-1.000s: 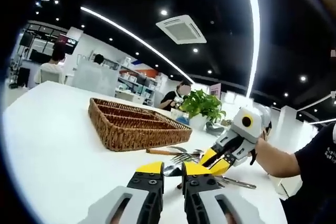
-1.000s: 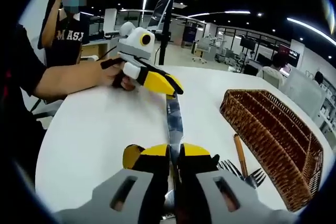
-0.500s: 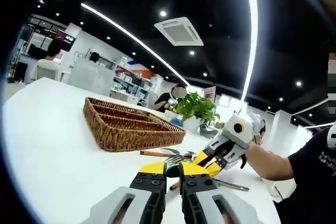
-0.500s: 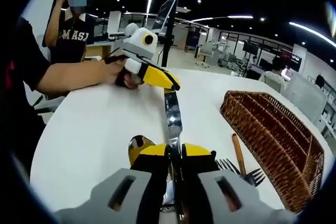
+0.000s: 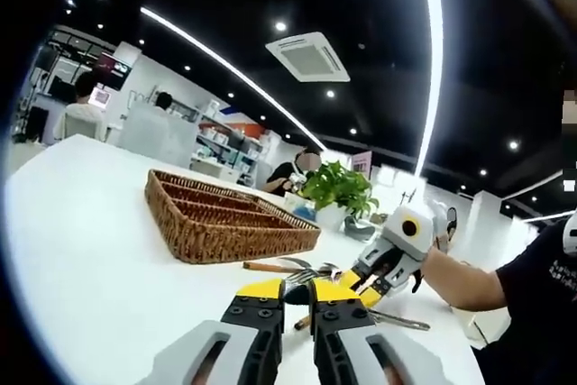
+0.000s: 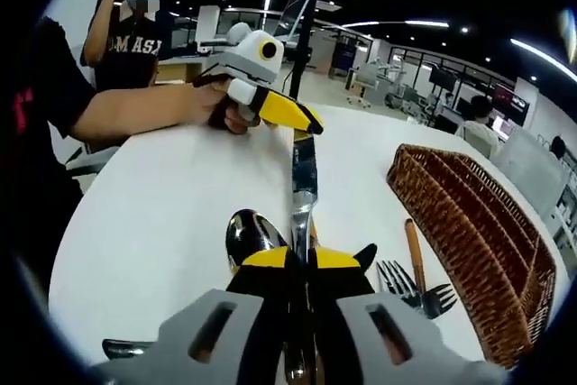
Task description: Arrange the knives, forks, and spoons in their matching storage slots by inserting each utensil handle-first until every utensil is classified and aligned in the correct compartment
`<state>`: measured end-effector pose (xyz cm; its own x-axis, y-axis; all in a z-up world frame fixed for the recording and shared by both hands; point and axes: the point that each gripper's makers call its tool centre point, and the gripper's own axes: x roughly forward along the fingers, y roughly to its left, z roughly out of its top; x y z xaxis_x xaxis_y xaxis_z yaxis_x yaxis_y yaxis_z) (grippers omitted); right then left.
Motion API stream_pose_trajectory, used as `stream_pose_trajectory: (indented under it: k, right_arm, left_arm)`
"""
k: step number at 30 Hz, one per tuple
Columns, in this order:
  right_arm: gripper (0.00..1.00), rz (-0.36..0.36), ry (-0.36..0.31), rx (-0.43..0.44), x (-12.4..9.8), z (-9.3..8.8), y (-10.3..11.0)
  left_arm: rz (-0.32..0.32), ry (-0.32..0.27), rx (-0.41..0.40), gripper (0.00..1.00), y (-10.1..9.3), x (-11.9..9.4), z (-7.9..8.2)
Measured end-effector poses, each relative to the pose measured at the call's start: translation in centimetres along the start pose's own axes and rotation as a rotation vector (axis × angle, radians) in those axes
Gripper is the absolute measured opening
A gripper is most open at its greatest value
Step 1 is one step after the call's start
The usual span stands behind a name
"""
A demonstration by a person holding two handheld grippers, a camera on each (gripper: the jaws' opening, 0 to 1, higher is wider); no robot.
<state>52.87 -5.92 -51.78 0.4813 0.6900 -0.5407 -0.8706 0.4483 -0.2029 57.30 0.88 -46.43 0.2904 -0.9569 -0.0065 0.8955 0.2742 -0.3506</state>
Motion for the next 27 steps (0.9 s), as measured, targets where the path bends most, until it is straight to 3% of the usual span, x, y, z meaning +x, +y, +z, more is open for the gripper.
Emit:
stream_pose_trajectory:
  k: [6, 19, 24, 27]
  right_arm:
    - [0.06, -0.021, -0.005, -0.013, -0.5, 0.6, -0.3]
    - [0.05, -0.026, 0.060, -0.126, -1.2, 0.1, -0.1]
    - [0.04, -0.030, 0.052, -0.117, -1.5, 0.2, -0.4]
    - [0.04, -0.043, 0.049, -0.122, -1.6, 0.2, -0.7]
  left_arm:
    - [0.029, -0.018, 0.047, 0.12, 0.4, 0.0, 0.2]
    - [0.024, -0.051, 0.039, 0.09, 0.3, -0.3, 0.7]
    - [0.048, -0.076, 0.053, 0.18, 0.7, -0.3, 1.1]
    - [0.084, -0.119, 0.065, 0.32, 1.4, -0.5, 1.9]
